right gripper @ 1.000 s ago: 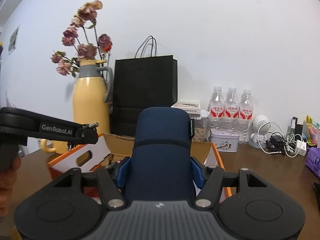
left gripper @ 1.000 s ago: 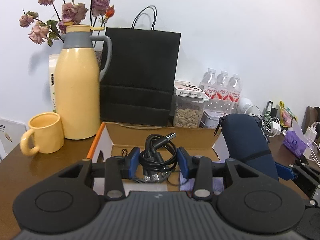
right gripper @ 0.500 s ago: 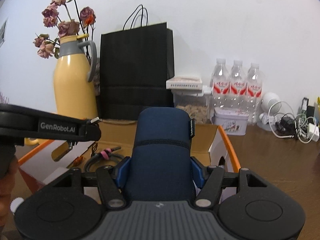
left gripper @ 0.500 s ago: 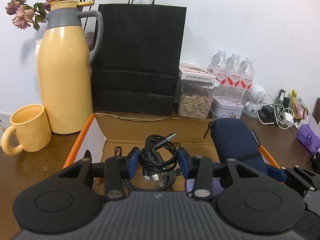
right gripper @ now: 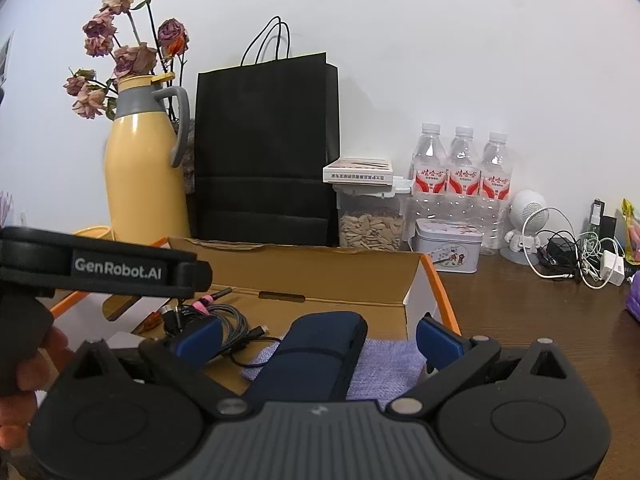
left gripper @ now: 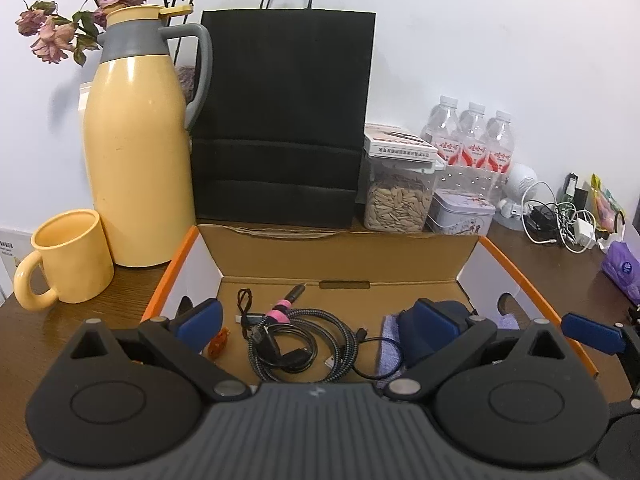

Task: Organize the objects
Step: 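Carry the navy pouch and black cable into the cardboard box and open both grippers, then withdraw both grippers from the box back over the table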

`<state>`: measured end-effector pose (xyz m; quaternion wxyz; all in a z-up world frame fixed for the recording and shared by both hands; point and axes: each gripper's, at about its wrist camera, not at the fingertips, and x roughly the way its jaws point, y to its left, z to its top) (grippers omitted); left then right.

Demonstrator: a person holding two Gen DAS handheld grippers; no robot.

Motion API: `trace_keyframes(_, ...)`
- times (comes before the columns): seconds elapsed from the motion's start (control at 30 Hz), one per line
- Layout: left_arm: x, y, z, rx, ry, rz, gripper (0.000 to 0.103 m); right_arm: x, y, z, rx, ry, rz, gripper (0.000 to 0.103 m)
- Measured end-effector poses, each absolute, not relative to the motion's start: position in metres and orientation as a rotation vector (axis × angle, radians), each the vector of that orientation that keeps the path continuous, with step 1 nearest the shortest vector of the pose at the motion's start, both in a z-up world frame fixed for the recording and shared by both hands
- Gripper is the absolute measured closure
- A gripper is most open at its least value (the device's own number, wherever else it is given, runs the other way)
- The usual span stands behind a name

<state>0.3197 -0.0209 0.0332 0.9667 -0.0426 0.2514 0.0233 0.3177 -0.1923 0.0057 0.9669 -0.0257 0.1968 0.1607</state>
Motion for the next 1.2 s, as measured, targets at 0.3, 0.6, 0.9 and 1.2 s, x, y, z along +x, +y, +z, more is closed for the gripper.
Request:
trace_keyframes(0.3,0.308,-0.02,0.046,-0.098,0.464,0.031,0.0,0.308,-0.196,0.015,-0.045,0.366,0.323,0.0)
trace_keyframes(0.6,0.283,-0.017,0.067,-0.088,0.392,0.012,0.0,0.286,-0.199,0.028,-0.058,0.319,0.34,0.0)
trace_keyframes(0.9,0.253,-0.016,0.073,-0.053,0.361,0.0,0.0,0.262,-0.198,0.032,-0.093,0.302,0.379,0.0)
trace_keyframes(1.2,0.226,-0.012,0.06,-0.053,0.388,0.014,0.0,0.238,-0.201,0.031,-0.108,0.296,0.386,0.0)
